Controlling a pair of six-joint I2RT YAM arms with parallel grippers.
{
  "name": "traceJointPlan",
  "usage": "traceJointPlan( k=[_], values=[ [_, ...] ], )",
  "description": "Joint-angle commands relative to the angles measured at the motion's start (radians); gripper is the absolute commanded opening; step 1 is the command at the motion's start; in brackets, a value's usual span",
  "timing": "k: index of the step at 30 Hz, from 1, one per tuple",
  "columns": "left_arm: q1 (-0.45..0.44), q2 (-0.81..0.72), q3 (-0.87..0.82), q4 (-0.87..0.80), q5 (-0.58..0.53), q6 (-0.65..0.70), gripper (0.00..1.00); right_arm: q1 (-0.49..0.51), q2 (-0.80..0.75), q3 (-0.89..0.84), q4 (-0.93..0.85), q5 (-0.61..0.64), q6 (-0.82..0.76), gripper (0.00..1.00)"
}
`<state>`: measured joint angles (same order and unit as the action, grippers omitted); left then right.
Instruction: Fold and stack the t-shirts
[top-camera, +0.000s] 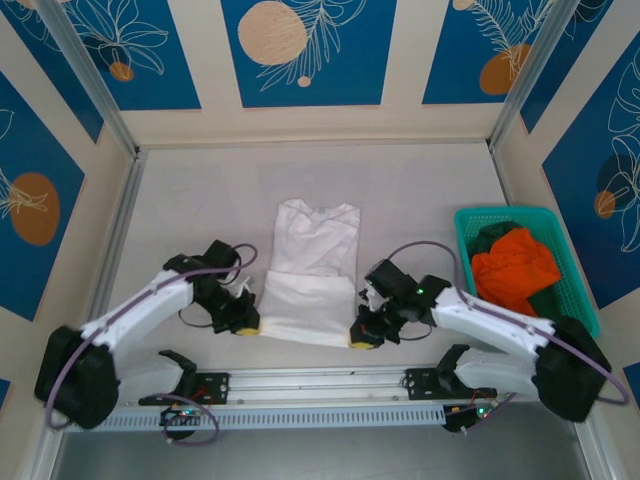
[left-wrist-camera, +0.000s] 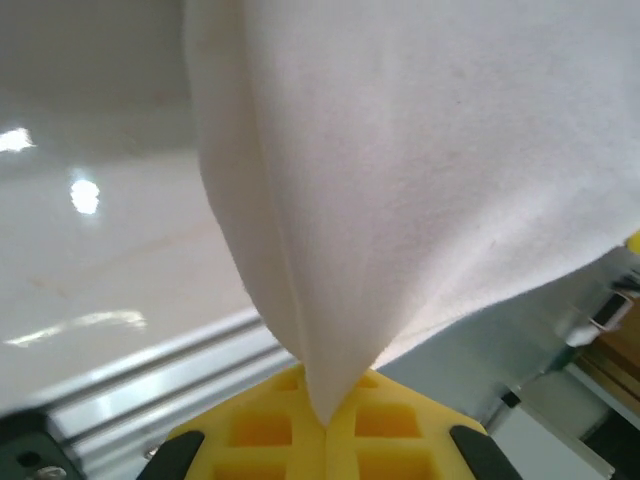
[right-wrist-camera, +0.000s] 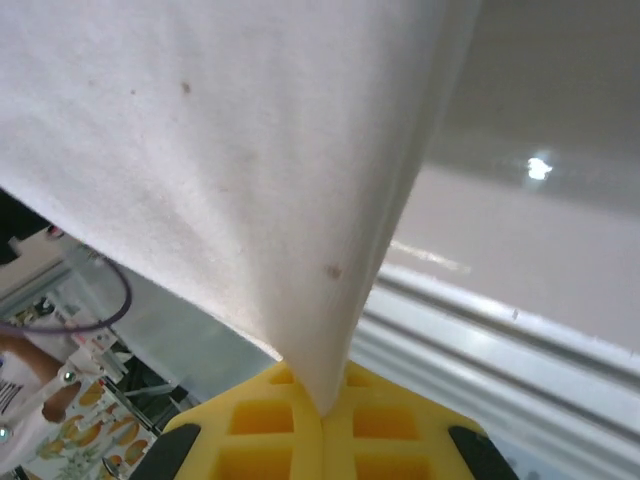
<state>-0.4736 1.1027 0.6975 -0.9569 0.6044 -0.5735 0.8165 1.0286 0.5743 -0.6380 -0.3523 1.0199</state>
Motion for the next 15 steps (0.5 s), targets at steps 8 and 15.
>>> traceJointPlan(
  k=[8, 15],
  values=[
    [-0.003, -0.191, 0.063, -0.092, 0.172, -0.103, 0.00, 0.018, -0.238, 0.060, -0.276, 0.025, 0.109, 0.00],
    [0.016, -0.012, 0.252, -0.086, 0.101, -0.087, 0.00, -0.135, -0.095, 0.215, -0.296, 0.030, 0.025, 0.00]
  ],
)
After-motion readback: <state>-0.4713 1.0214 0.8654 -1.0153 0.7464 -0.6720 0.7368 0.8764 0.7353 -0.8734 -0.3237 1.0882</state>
